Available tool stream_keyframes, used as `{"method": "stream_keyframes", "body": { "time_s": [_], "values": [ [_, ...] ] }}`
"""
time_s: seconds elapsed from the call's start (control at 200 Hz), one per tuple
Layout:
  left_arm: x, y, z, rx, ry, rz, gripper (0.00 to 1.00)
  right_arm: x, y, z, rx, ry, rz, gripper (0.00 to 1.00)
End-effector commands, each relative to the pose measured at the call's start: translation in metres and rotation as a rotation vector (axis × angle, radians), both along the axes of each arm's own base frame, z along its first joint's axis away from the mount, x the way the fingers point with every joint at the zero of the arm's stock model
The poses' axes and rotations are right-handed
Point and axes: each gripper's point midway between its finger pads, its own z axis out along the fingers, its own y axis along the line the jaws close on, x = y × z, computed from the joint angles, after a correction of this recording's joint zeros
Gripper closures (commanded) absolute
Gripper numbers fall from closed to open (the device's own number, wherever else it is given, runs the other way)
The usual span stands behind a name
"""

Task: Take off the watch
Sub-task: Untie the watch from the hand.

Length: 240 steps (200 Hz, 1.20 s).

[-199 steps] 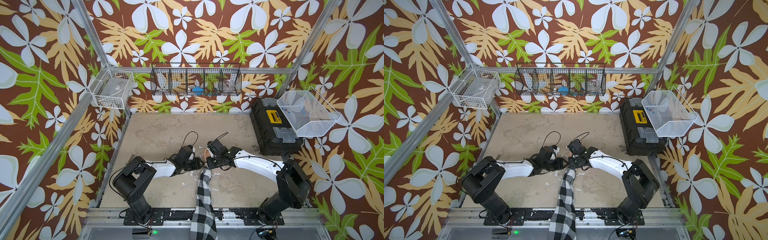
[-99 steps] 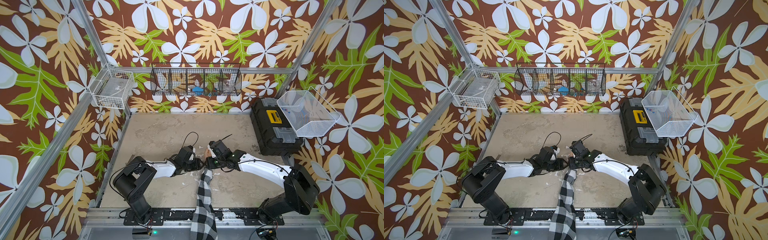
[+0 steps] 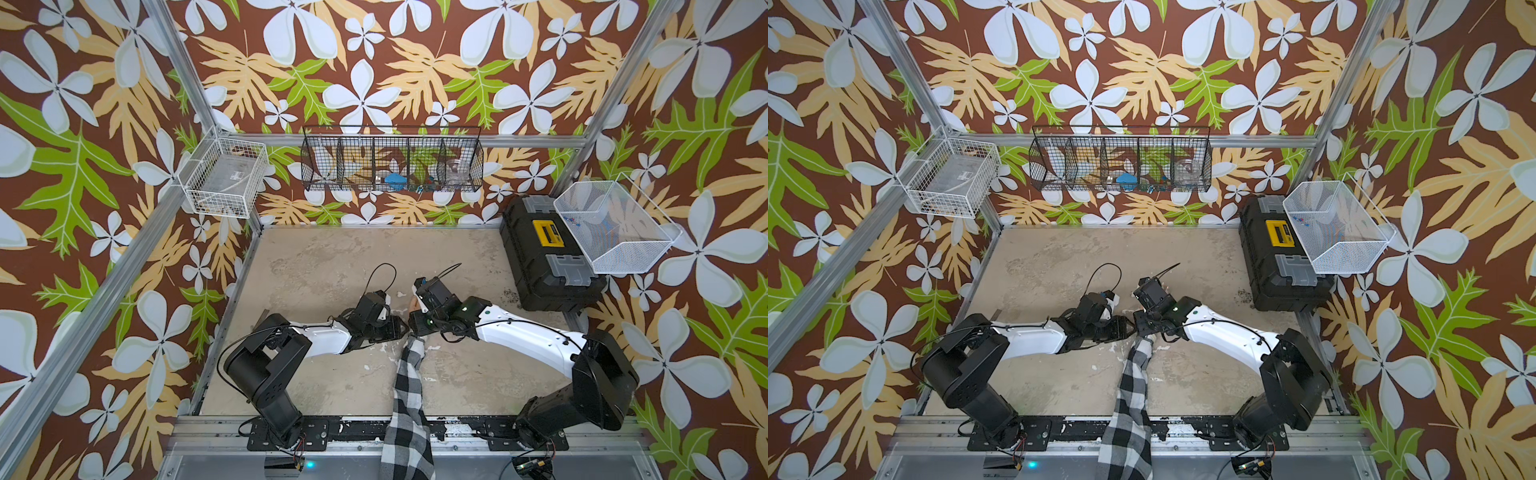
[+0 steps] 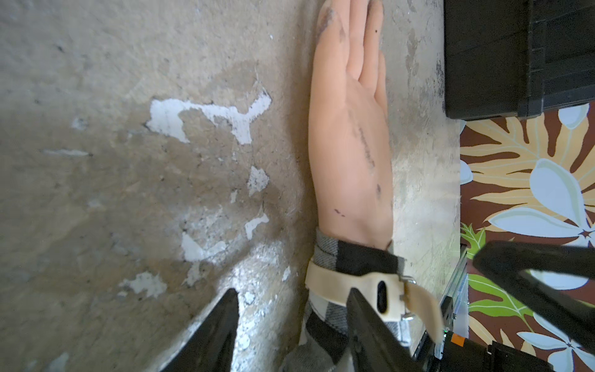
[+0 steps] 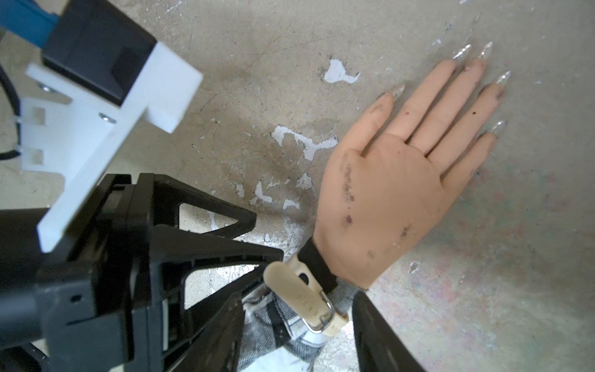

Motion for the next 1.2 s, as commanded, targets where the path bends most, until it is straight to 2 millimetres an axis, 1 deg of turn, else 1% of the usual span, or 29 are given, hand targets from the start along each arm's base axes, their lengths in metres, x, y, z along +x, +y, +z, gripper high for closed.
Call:
{"method": "stream_keyframes", "body": {
  "time_s": [0.0, 0.095, 0.18, 0.295, 0.405, 0.515, 0.58, 0.626, 0.711, 0.766, 0.891, 1.031, 1.196],
  "values": [
    [0.002, -0.001, 0.002, 0.000, -0.014, -0.001, 0.44, 0.003, -0.001, -0.003, -0.070, -0.013, 0.001, 0.45],
    [0.002, -0.001, 0.003, -0.001, -0.014, -0.002, 0.44, 0.006, 0.000, -0.007, -0.099, -0.014, -0.007, 0.46],
    [0.002, -0.002, 0.004, -0.004, -0.017, -0.002, 0.44, 0.009, -0.001, -0.012, -0.127, -0.006, -0.016, 0.50],
    [0.002, -0.002, 0.004, -0.004, -0.015, -0.002, 0.44, 0.010, -0.003, -0.017, -0.156, -0.002, -0.012, 0.56],
    [0.002, -0.002, 0.005, -0.006, -0.015, -0.002, 0.44, 0.009, -0.004, -0.021, -0.174, 0.005, -0.008, 0.61],
    [0.003, -0.002, 0.005, -0.007, -0.017, -0.002, 0.44, 0.007, -0.007, -0.025, -0.192, 0.011, -0.009, 0.69],
    [0.003, -0.002, 0.005, -0.007, -0.016, -0.001, 0.44, 0.005, -0.007, -0.025, -0.186, 0.011, -0.006, 0.76],
    [0.003, -0.002, 0.005, -0.008, -0.016, -0.002, 0.44, 0.004, -0.008, -0.024, -0.183, 0.011, -0.010, 0.79],
    [0.003, -0.003, 0.006, -0.011, -0.016, -0.002, 0.44, 0.002, -0.009, -0.021, -0.176, 0.010, -0.012, 0.84],
    [0.003, -0.003, 0.007, -0.011, -0.016, -0.002, 0.44, 0.001, -0.010, -0.020, -0.173, 0.008, -0.015, 0.85],
    [0.005, -0.005, 0.015, -0.026, -0.030, -0.003, 0.44, 0.001, -0.013, -0.018, -0.169, 0.002, -0.026, 0.92],
    [0.006, -0.009, 0.023, -0.046, -0.039, -0.008, 0.44, -0.001, -0.011, -0.017, -0.144, 0.005, -0.028, 0.92],
    [0.003, -0.017, 0.026, -0.054, -0.042, -0.028, 0.44, 0.000, -0.009, -0.016, -0.140, 0.005, -0.030, 0.92]
  ]
}}
